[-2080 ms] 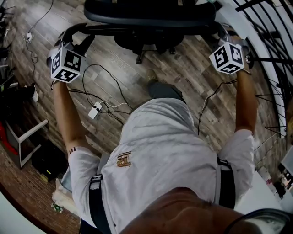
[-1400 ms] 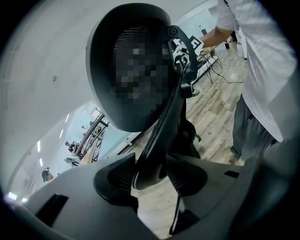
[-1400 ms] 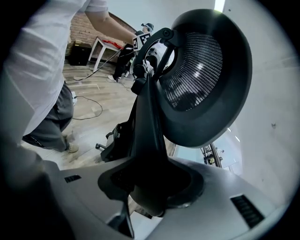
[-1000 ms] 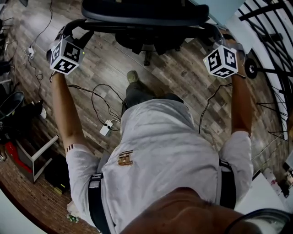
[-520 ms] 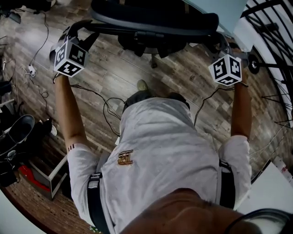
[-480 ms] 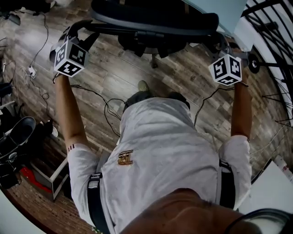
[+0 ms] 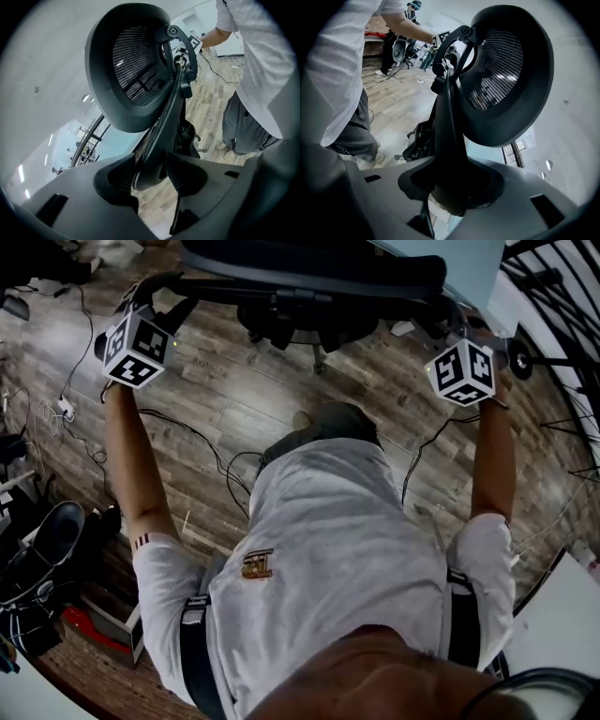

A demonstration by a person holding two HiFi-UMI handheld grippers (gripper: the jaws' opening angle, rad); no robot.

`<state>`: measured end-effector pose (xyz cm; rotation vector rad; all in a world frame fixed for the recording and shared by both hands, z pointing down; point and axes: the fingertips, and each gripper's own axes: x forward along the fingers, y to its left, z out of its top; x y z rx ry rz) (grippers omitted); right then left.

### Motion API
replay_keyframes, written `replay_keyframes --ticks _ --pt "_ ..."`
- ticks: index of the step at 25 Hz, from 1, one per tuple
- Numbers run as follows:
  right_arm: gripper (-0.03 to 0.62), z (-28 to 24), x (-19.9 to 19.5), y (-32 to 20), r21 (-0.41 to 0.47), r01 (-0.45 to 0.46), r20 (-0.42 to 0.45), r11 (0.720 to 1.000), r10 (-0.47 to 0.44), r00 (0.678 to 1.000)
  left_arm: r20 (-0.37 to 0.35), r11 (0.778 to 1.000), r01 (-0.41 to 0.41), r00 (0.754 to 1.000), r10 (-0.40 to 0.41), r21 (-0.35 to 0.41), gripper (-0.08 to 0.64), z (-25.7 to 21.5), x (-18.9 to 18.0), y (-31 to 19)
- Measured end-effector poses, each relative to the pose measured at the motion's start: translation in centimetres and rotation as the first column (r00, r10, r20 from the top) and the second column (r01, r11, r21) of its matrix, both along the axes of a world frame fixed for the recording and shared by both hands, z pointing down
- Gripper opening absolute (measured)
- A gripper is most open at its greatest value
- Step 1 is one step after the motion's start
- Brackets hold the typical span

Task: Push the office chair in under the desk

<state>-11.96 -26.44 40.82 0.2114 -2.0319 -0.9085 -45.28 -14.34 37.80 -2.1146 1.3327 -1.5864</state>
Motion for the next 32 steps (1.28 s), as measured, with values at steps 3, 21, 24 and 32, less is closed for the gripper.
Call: replay_keyframes --ticks 3,21,24,32 --pt "0.17 0.0 -1.8 -1.5 -0.007 -0.015 -0.006 1.0 0.015 1.0 -0.004 1.0 -0.017 1.0 0.017 -0.006 0.221 -0.1 -2.0 -2.0" --pt "0.168 0.4 -14.9 -7.6 -0.036 -0.164 0.026 0.986 0.165 0.986 0.012 0.994 -0.083 0.996 0.084 -0.077 0.23 0.7 -17.0 -16.3" --pt "0.163 0.2 -17.3 -8.0 -0.052 -0.178 0.019 0.983 0.18 0.984 0.014 0.992 -0.105 0.994 0.106 -0.075 0.232 0.4 -19.5 -17.7" --pt "0.163 0.4 -22.6 -11.1 -0.074 -0.256 -0.025 0.964 0.255 0.967 -0.021 0.975 -0.213 0.977 0.213 -0.055 0.23 0.2 -24.9 -21.8"
